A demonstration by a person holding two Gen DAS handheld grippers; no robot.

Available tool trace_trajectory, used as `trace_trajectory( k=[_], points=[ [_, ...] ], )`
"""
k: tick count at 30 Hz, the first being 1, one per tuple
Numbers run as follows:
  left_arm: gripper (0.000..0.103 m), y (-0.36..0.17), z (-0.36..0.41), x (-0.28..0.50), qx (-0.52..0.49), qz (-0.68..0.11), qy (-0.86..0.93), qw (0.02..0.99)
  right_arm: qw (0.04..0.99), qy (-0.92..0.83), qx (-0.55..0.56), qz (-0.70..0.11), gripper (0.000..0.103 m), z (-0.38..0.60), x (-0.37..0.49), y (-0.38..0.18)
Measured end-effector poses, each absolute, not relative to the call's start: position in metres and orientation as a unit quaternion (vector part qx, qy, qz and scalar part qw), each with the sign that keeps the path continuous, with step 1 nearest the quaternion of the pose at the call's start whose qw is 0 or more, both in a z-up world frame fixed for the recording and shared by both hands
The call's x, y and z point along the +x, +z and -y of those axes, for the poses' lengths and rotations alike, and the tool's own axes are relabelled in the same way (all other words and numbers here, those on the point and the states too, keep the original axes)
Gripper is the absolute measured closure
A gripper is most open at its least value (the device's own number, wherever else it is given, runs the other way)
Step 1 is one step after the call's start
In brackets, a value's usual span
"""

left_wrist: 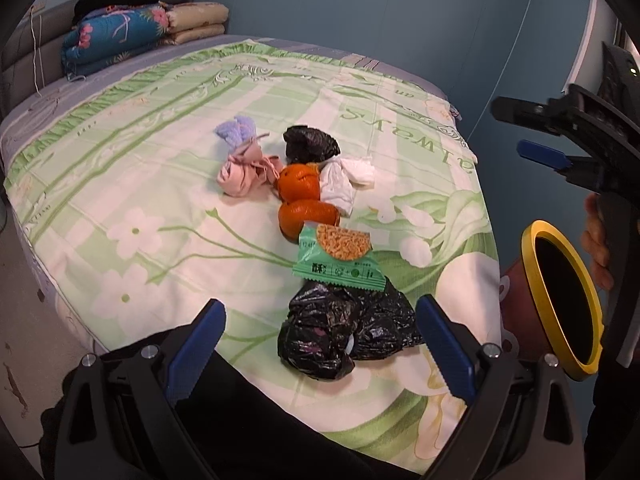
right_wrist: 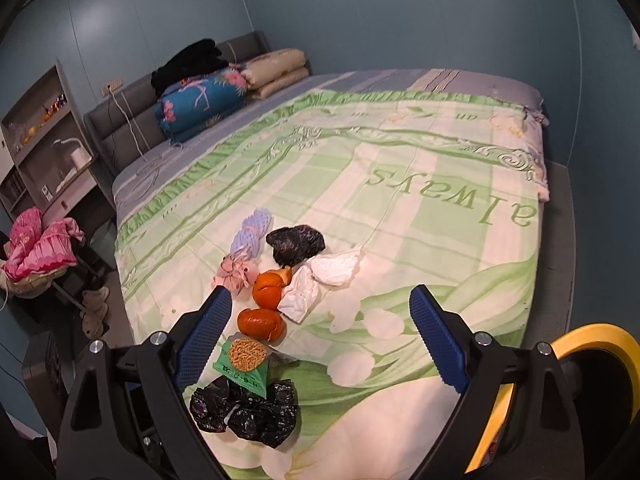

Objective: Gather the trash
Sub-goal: 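Move both open tools back toward the trash pile on the bed, then grasp the black plastic bag with the left tool while the right tool grasps the white tissue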

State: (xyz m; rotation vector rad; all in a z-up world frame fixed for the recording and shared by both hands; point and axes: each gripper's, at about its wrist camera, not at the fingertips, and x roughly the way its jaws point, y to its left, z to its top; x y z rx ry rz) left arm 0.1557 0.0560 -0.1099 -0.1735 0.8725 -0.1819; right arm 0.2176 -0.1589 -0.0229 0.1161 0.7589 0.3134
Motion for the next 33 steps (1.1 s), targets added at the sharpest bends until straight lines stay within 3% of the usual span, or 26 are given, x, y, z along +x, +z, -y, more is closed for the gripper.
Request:
trace_trajectory(
  k=[24, 30, 33],
  points=[
    [0.011, -0.162, -0.065, 0.194, -0.152, -0.491, -0.145, 0.846, 0.871, 0.106, -0.023, -0.479, 0.021, 0.09, 0.362, -0.141],
    [0.027, -0.171, -0.058, 0.202, -0.142, -0.507, -0.163, 0.835, 0.861, 0.095, -0.029, -0.499, 0.021, 0.084, 0.382, -0.158],
    [0.042, -0.172, -0.055, 0.205, -0.133, -0.508, -0.17, 0.834, 0.858, 0.091, -0.034, -0.505, 0.026, 0.081, 0.388, -0.165]
  ],
)
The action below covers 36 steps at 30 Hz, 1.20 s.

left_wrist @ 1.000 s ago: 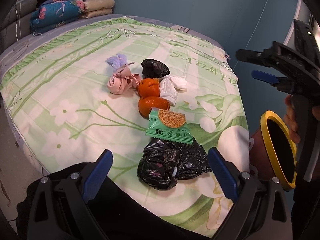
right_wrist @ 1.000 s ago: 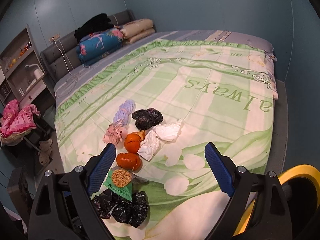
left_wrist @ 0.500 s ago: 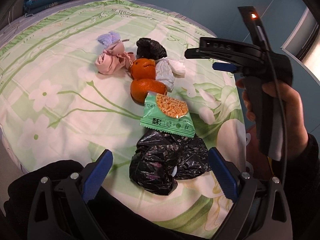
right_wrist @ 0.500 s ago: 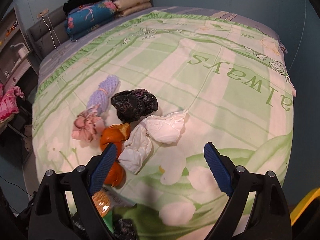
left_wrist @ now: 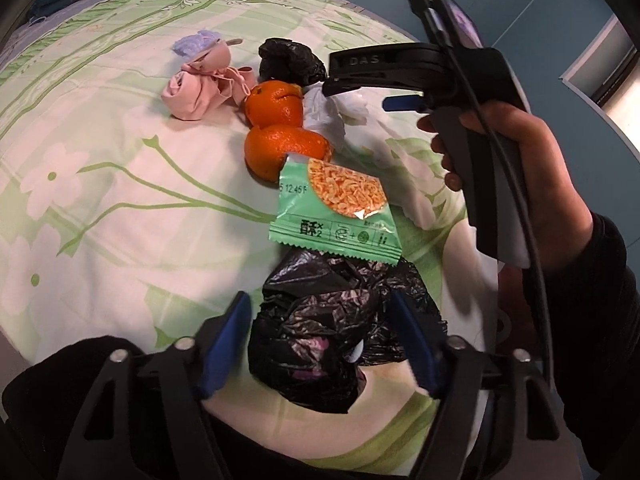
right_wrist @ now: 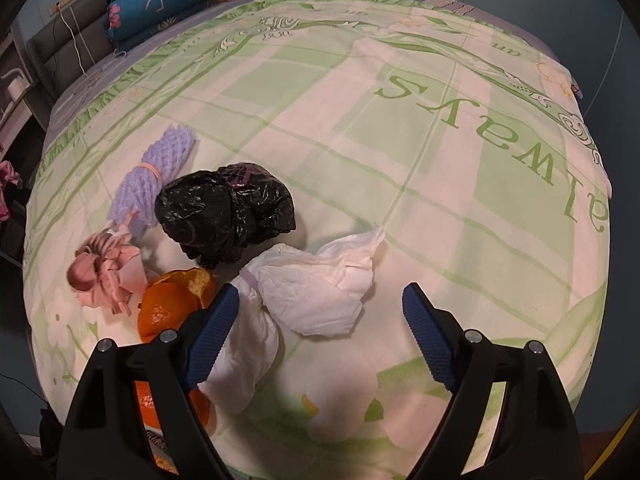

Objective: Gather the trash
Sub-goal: 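Grasp the black plastic bag with the left tool while the right tool grasps the white tissue, then carry the black bag and white tissue over the bin with both tools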

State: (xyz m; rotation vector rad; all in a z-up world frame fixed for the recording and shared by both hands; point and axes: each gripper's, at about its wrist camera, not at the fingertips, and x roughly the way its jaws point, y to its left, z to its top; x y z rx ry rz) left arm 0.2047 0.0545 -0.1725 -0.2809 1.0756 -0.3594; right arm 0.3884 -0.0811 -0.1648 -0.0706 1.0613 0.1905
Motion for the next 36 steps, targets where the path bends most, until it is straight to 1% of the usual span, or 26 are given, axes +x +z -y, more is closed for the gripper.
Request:
trace_trajectory(
  k=[1, 2, 4, 6, 7, 8, 9, 11, 12, 14, 15, 17, 24, 36],
  points=[
    [0.046, -0.173, -0.053, 0.206, -0.131, -0.509, -0.172, 0.833, 0.856, 0.09, -0.031, -0.508, 0.026, 0.081, 0.391, -0.168],
    [0.052, -0.174, -0.052, 0.206, -0.129, -0.509, -0.173, 0.833, 0.855, 0.089, -0.03, -0.51, 0.027, 0.081, 0.392, -0.169],
    [0.059, -0.174, -0.051, 0.205, -0.128, -0.511, -0.179, 0.831, 0.852, 0.089, -0.03, -0.514, 0.03, 0.079, 0.393, -0.173],
    [0.062, -0.175, -0.05, 0.204, -0.127, -0.512, -0.182, 0.83, 0.85, 0.092, -0.029, -0.518, 0.033, 0.078, 0.393, -0.176],
    [0.064, -0.175, -0.049, 0.202, -0.126, -0.511, -0.184, 0.83, 0.849, 0.094, -0.027, -0.519, 0.036, 0.078, 0.393, -0.177],
    [0.065, -0.174, -0.048, 0.201, -0.126, -0.509, -0.187, 0.831, 0.847, 0.099, -0.023, -0.522, 0.043, 0.077, 0.392, -0.177],
    [0.066, -0.173, -0.047, 0.2, -0.125, -0.508, -0.188, 0.831, 0.845, 0.103, -0.021, -0.525, 0.047, 0.077, 0.392, -0.177],
    [0.069, -0.172, -0.046, 0.197, -0.123, -0.506, -0.194, 0.831, 0.842, 0.111, -0.02, -0.527, 0.064, 0.073, 0.39, -0.176],
    [0.07, -0.171, -0.045, 0.196, -0.122, -0.505, -0.196, 0.832, 0.842, 0.114, -0.02, -0.527, 0.068, 0.072, 0.39, -0.175],
    [0.071, -0.168, -0.043, 0.193, -0.12, -0.502, -0.197, 0.834, 0.843, 0.113, -0.026, -0.525, 0.081, 0.068, 0.387, -0.173],
    [0.072, -0.166, -0.043, 0.19, -0.119, -0.499, -0.198, 0.835, 0.844, 0.113, -0.029, -0.524, 0.083, 0.067, 0.385, -0.172],
    [0.072, -0.162, -0.044, 0.187, -0.12, -0.495, -0.197, 0.838, 0.848, 0.105, -0.035, -0.519, 0.095, 0.066, 0.382, -0.171],
    [0.073, -0.15, -0.05, 0.181, -0.116, -0.483, -0.192, 0.846, 0.856, 0.096, -0.02, -0.508, 0.096, 0.078, 0.374, -0.162],
    [0.073, -0.132, -0.066, 0.166, -0.114, -0.467, -0.175, 0.859, 0.881, 0.103, 0.013, -0.462, 0.097, 0.103, 0.352, -0.111]
  ],
)
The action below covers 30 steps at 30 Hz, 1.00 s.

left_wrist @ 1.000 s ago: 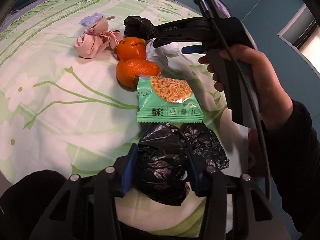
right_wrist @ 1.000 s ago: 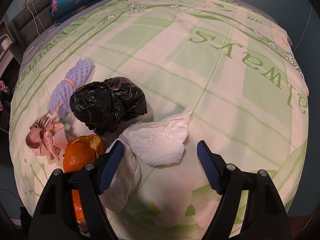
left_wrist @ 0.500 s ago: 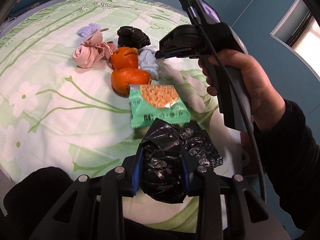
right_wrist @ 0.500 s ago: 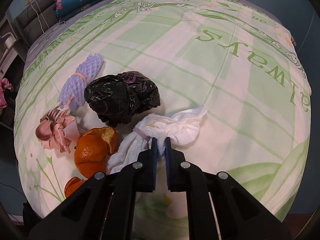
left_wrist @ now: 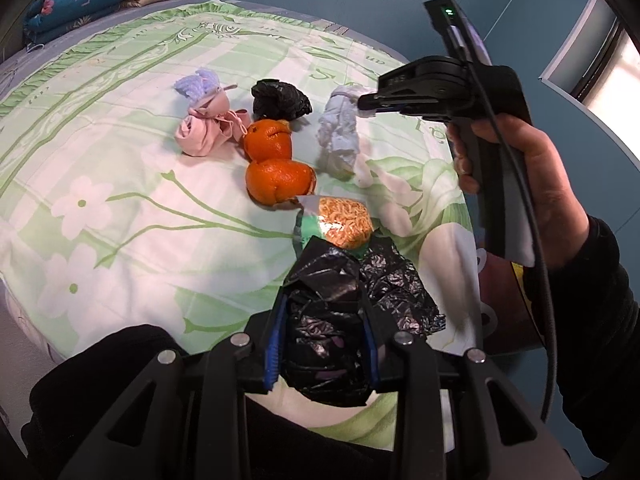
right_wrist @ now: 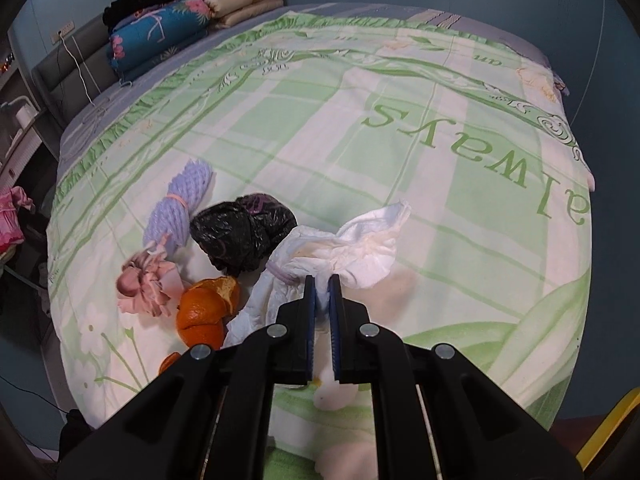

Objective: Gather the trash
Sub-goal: 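Carry the black bag and white tissue over the bin with both tools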

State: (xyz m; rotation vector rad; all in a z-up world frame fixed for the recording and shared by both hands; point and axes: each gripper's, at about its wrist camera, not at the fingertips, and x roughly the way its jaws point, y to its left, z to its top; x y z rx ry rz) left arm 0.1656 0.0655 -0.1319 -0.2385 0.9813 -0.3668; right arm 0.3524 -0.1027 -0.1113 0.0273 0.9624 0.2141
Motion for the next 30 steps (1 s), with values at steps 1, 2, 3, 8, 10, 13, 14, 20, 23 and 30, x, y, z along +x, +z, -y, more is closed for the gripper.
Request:
trace_trajectory(
  k=[1, 2, 3, 8, 10, 13, 14, 20, 23, 30],
  points=[
    [0.073, -0.131, -0.066, 0.164, -0.113, -0.466, -0.173, 0.86, 0.883, 0.106, 0.017, -0.457, 0.097, 0.105, 0.348, -0.105],
    [0.073, -0.129, -0.068, 0.163, -0.113, -0.465, -0.171, 0.861, 0.884, 0.108, 0.019, -0.454, 0.097, 0.106, 0.346, -0.102],
    [0.073, -0.127, -0.07, 0.163, -0.112, -0.464, -0.168, 0.863, 0.886, 0.111, 0.022, -0.449, 0.097, 0.108, 0.341, -0.096],
    [0.074, -0.119, -0.081, 0.158, -0.115, -0.458, -0.154, 0.868, 0.893, 0.13, 0.033, -0.429, 0.097, 0.115, 0.317, -0.07],
    [0.074, -0.116, -0.084, 0.156, -0.117, -0.456, -0.15, 0.87, 0.895, 0.137, 0.039, -0.423, 0.097, 0.119, 0.307, -0.061],
    [0.073, -0.111, -0.086, 0.153, -0.114, -0.451, -0.144, 0.873, 0.898, 0.144, 0.044, -0.414, 0.097, 0.123, 0.292, -0.05],
    [0.074, -0.11, -0.086, 0.151, -0.113, -0.449, -0.143, 0.874, 0.898, 0.145, 0.045, -0.412, 0.097, 0.124, 0.289, -0.047],
    [0.073, -0.098, -0.089, 0.145, -0.105, -0.439, -0.131, 0.882, 0.903, 0.153, 0.051, -0.397, 0.097, 0.131, 0.262, -0.03],
    [0.073, -0.092, -0.091, 0.142, -0.104, -0.435, -0.126, 0.886, 0.907, 0.156, 0.056, -0.388, 0.097, 0.137, 0.249, -0.021],
    [0.073, -0.078, -0.092, 0.137, -0.104, -0.421, -0.116, 0.893, 0.916, 0.161, 0.059, -0.364, 0.097, 0.153, 0.214, 0.003]
  ],
)
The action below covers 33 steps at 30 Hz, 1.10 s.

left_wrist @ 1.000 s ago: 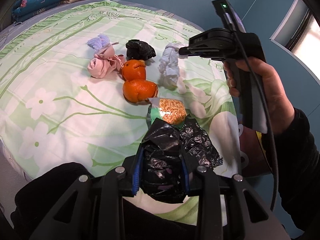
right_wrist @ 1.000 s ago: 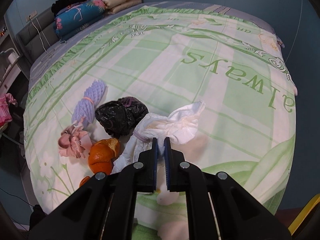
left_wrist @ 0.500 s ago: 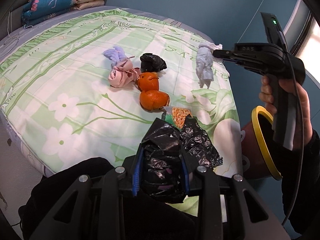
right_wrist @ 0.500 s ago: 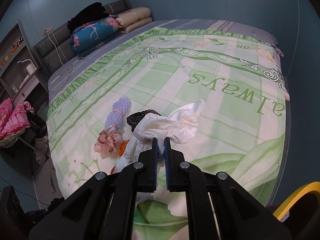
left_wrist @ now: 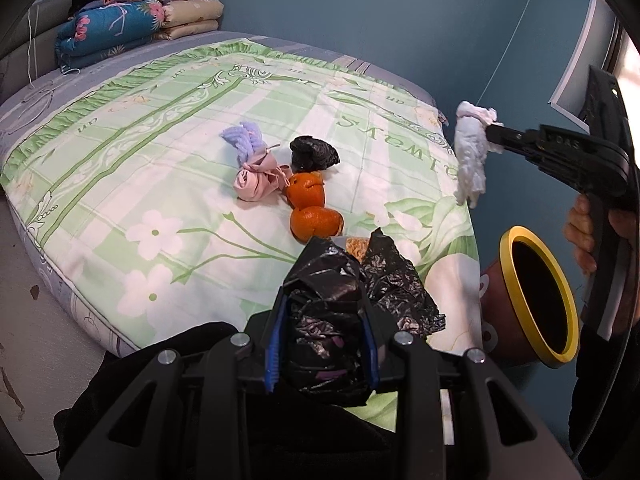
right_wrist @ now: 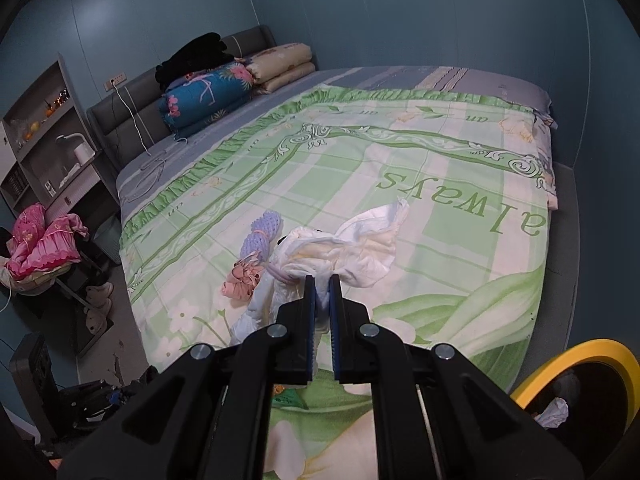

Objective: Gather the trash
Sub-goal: 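Carry the black bag and white tissue over the bin with both tools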

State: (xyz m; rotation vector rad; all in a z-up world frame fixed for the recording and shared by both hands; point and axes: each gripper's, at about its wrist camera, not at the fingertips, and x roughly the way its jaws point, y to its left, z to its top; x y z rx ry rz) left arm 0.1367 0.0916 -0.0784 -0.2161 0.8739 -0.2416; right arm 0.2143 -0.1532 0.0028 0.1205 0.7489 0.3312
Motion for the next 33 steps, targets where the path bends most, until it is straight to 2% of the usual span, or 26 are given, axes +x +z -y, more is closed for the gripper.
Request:
trace_trajectory(
  k=[14, 33],
  points=[
    [0.073, -0.048, -0.076, 0.131, -0.1, -0.401, -0.116, 0.903, 0.933, 0.152, 0.071, -0.319, 0.097, 0.201, 0.155, 0.042],
    [0.073, -0.017, -0.01, 0.133, -0.068, -0.384, -0.161, 0.907, 0.945, 0.104, 0.115, -0.288, 0.097, 0.276, 0.114, 0.062]
  ],
)
